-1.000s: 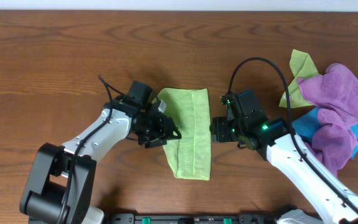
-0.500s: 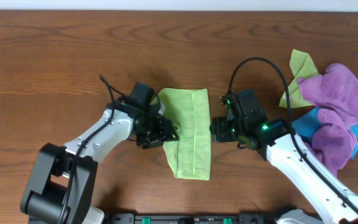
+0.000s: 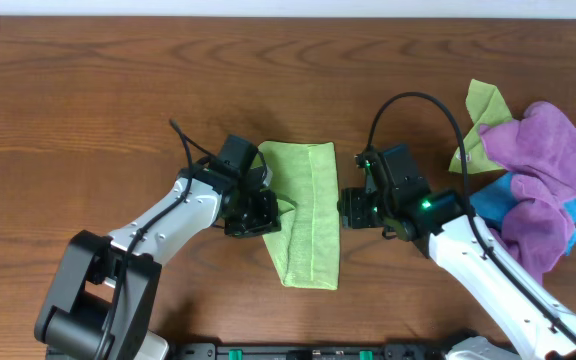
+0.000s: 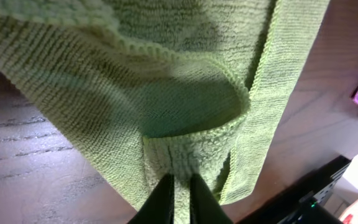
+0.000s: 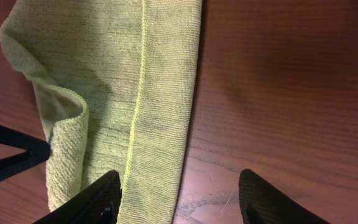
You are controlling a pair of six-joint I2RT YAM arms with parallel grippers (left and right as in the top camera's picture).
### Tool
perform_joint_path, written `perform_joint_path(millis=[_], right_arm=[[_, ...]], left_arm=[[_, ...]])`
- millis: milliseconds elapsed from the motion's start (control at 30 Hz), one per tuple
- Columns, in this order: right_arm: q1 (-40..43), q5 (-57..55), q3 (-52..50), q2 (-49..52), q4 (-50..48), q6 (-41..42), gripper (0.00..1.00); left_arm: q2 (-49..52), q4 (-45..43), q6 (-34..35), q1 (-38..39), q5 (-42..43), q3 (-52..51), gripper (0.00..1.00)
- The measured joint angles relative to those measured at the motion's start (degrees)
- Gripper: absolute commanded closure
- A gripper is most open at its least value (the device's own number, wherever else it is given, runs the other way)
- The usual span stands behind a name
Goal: Fold the cloth
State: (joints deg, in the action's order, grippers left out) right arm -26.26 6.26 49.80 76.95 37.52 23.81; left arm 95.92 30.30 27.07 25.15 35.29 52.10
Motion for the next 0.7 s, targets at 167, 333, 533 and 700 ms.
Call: perform_joint_path(millis=[167, 333, 533, 700], right_arm=[[0.0, 0.0, 0.0, 0.0, 0.0, 0.0, 0.39], [0.0, 0.0, 0.0, 0.0, 0.0, 0.0, 0.39], [0.0, 0.0, 0.0, 0.0, 0.0, 0.0, 0.39], [0.0, 0.0, 0.0, 0.0, 0.0, 0.0, 0.39]], left_arm=[[0.0, 4.7, -1.3, 0.0, -2.7, 0.0, 0.71], [0.0, 5.0, -2.4, 0.0, -5.1, 0.0, 0.63], [0.0, 1.1, -1.4, 0.0, -5.3, 0.0, 0.60], [0.0, 0.2, -0.7, 0.0, -5.3, 0.0, 0.60]])
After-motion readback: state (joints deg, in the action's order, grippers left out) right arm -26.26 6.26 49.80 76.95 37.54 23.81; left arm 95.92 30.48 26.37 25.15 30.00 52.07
